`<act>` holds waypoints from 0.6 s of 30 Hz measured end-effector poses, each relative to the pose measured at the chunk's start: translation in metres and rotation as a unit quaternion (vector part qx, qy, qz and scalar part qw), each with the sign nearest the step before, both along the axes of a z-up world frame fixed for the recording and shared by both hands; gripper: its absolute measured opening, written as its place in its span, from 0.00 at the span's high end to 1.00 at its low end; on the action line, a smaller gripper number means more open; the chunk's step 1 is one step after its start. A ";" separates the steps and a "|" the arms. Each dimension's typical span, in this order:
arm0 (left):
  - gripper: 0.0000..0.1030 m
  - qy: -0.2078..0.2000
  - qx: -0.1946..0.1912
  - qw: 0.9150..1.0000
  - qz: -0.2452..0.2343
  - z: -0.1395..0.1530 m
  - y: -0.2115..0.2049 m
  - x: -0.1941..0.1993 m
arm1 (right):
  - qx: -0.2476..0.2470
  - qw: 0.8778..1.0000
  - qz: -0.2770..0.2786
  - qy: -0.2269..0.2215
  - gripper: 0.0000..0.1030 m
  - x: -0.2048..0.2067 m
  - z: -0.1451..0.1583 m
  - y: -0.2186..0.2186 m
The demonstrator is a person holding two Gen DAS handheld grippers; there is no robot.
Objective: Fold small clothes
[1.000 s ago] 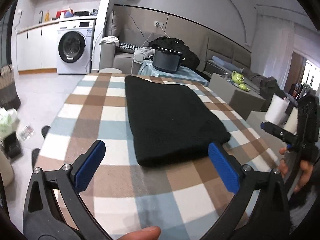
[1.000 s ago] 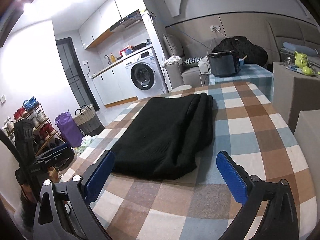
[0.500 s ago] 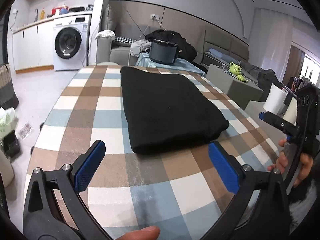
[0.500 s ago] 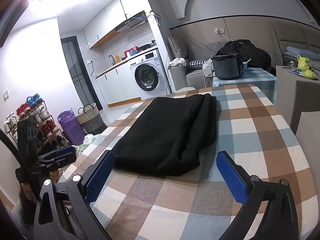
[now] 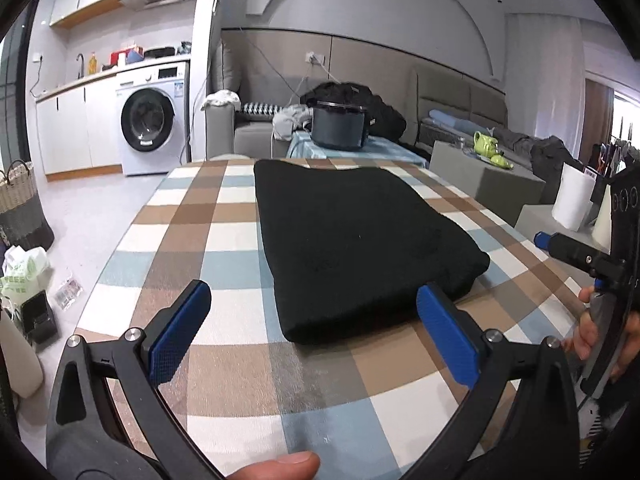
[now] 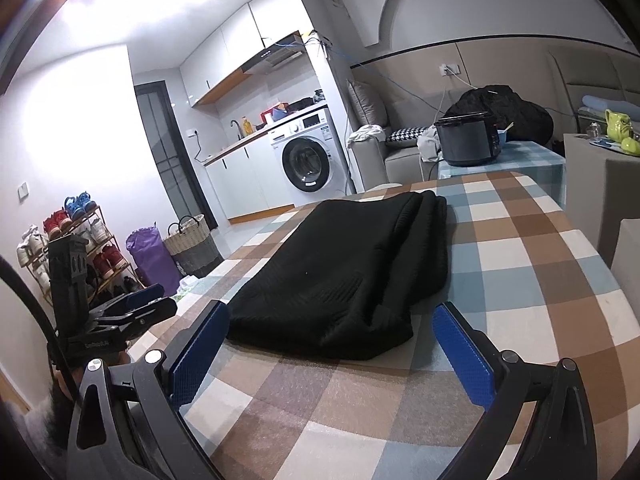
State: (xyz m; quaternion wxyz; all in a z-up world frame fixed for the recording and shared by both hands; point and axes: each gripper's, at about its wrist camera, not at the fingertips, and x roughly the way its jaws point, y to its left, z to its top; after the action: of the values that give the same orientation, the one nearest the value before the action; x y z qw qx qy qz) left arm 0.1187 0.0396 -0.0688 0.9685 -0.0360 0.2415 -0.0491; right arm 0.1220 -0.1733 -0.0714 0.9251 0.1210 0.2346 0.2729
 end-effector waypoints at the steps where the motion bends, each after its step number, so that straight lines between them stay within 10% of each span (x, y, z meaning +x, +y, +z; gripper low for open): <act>1: 0.00 0.003 -0.002 1.000 -0.002 -0.002 0.001 0.001 | 0.002 1.000 0.000 0.000 0.00 0.001 -0.002 0.000; 18: 0.00 0.019 -0.032 0.999 -0.001 -0.023 0.016 0.003 | 0.005 1.000 0.003 -0.002 0.00 0.000 -0.010 0.000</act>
State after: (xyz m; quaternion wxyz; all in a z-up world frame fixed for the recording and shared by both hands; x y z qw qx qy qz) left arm 0.1220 0.0553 -0.0922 0.9621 -0.0672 0.2579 -0.0570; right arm 0.1216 -0.1733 -0.0815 0.9241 0.1245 0.2320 0.2768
